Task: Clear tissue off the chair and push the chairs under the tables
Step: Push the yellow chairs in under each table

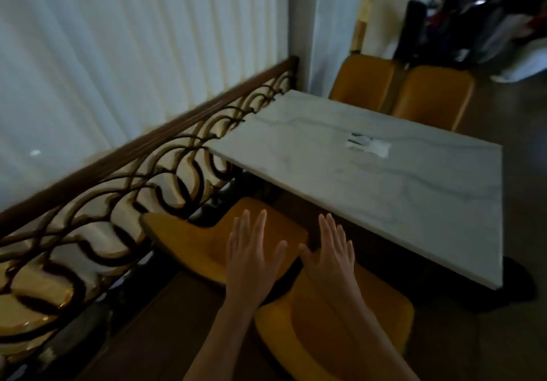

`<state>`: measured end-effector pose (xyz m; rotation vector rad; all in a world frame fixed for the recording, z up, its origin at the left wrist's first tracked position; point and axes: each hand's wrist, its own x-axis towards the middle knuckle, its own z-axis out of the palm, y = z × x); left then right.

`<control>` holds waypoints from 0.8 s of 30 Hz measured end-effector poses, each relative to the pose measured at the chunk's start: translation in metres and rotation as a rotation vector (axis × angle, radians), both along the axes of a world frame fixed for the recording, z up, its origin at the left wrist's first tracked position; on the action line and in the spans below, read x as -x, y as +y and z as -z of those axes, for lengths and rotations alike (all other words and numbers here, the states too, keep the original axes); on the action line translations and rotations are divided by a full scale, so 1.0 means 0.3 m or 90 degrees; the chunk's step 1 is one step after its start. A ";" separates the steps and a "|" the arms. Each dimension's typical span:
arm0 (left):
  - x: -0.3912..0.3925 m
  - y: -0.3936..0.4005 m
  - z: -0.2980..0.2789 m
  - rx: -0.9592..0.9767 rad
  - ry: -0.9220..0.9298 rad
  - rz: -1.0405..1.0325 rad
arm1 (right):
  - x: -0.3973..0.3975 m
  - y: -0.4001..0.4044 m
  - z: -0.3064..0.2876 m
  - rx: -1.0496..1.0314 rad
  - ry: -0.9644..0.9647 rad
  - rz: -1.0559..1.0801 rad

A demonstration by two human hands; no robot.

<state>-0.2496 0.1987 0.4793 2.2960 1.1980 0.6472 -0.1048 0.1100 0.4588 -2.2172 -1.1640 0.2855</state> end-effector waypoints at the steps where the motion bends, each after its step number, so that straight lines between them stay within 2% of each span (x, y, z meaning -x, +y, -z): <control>1: -0.041 -0.004 0.005 0.006 0.002 0.025 | -0.031 -0.024 0.005 0.010 0.007 0.029; 11: -0.224 -0.053 0.051 0.063 0.056 0.244 | -0.113 -0.274 0.055 0.046 0.046 0.282; 19: -0.135 -0.040 0.187 0.131 0.105 0.330 | 0.035 -0.397 0.119 0.062 0.090 0.422; 24: -0.026 -0.046 0.279 0.204 0.189 0.338 | 0.156 -0.483 0.201 0.148 0.137 0.492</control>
